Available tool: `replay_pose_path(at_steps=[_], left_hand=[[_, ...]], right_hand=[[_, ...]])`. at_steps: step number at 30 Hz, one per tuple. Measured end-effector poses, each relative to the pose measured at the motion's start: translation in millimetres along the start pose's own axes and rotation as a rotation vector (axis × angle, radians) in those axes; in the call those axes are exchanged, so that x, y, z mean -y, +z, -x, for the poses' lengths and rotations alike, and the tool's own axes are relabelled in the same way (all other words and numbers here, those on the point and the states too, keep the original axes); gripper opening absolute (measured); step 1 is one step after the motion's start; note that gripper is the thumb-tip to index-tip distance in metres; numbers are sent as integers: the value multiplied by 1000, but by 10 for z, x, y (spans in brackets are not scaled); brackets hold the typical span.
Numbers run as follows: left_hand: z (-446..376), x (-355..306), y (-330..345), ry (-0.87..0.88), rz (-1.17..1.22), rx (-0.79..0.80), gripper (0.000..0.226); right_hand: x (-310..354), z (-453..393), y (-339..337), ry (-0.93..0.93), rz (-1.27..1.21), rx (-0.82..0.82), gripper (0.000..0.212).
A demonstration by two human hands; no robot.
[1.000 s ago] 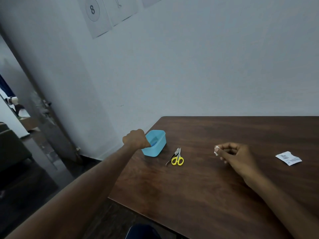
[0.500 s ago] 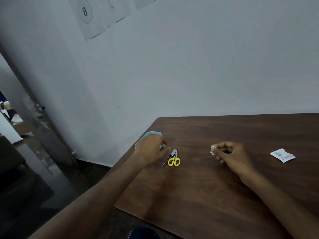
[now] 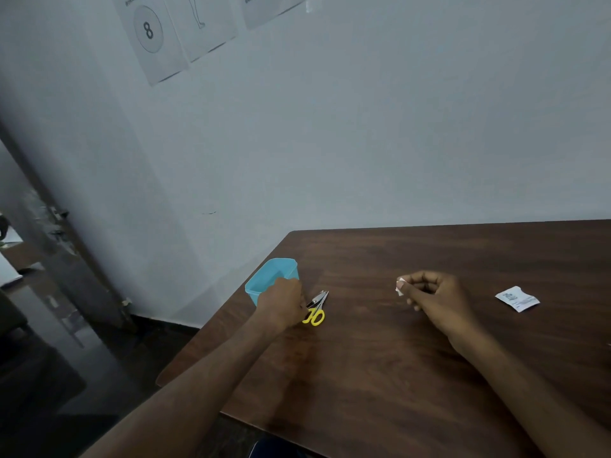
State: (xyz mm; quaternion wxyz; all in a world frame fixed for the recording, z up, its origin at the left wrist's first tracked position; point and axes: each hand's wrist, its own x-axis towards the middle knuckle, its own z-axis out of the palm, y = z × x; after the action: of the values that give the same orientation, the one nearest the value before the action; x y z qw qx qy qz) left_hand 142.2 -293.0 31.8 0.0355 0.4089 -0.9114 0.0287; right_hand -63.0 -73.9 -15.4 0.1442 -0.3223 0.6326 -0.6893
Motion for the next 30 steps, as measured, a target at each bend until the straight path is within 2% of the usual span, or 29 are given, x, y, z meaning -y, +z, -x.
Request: replay_pose_path(at_steps=[4,10,14,20,23,30], left_hand=[[16,16,-17,-33,33,2,6],[9,36,-64,-72,94,29,15],[0,56,-37,-54,124,32,11],[22,27,-28,-17,129,16,18],[29,-8,-24,-24,101,-10,8],[21,-5,-61,2,28,-20,5]], right_hand=[[20,24,10,2,7,9,5],[19,30,2,9,12,6,5],[20,32,6,7,17,8,5],[22,46,8,9,38,16,6],[18,41,1,14,44,9,5],[39,42,-8,15,39,9,3]])
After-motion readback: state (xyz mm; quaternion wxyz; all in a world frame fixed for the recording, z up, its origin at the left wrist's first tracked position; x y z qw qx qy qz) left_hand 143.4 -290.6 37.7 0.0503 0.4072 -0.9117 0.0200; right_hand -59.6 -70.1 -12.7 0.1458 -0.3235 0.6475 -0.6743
